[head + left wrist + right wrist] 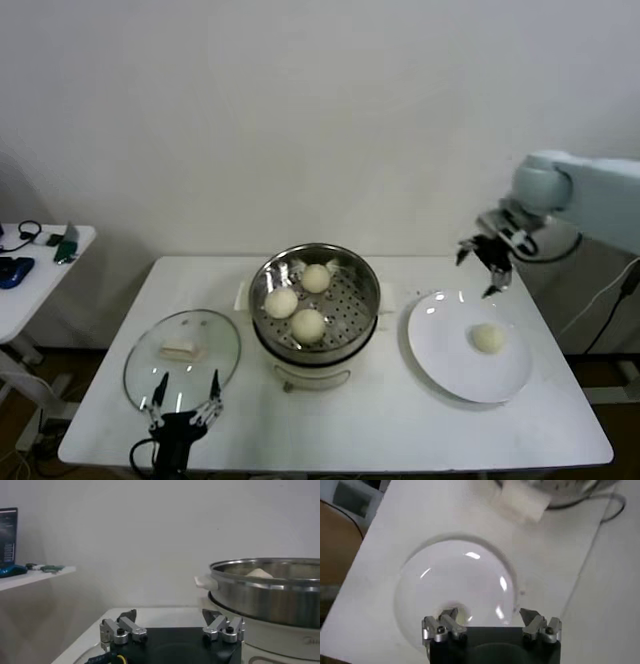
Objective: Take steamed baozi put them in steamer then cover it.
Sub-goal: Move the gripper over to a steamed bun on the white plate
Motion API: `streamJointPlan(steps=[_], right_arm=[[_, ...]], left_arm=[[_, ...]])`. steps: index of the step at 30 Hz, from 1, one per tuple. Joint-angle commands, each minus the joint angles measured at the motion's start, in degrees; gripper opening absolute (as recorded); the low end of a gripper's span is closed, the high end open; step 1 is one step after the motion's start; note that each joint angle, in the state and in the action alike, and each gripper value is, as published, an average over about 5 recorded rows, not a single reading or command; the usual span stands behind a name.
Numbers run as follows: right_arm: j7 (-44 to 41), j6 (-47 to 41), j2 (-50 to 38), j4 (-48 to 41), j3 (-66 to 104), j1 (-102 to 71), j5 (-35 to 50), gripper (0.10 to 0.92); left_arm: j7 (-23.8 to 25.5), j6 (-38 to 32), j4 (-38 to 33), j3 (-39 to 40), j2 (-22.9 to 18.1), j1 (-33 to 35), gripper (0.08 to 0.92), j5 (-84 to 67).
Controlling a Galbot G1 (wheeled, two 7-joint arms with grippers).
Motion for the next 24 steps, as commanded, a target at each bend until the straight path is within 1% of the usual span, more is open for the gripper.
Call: streamJointPlan(steps=[1, 7, 14, 24], right_arm=[[2.55, -7.14, -10.54, -4.8, 19.51, -27.06, -12.84, 0.823], [3.24, -6.07, -5.68, -11.72, 26.56, -33.99, -16.01, 0.823], [3.75, -4.16, -0.68, -18.29, 28.91, -36.11, -16.45, 0.823], [3.68, -3.45, 2.85, -21.0, 30.43, -37.65, -14.7, 0.823]], left_arm=[[-0.05, 0.07, 0.35, -0.15, -0.25, 0.13, 0.823, 0.17], [-0.12, 0.0, 0.8, -0.01, -0.48, 0.34, 0.823, 0.62], [-0.23, -0.06, 1.04, -0.02, -0.57, 0.5, 0.823, 0.76], [-0.38, -0.09, 1.11, 0.24, -0.55, 0.63, 0.823, 0.92]])
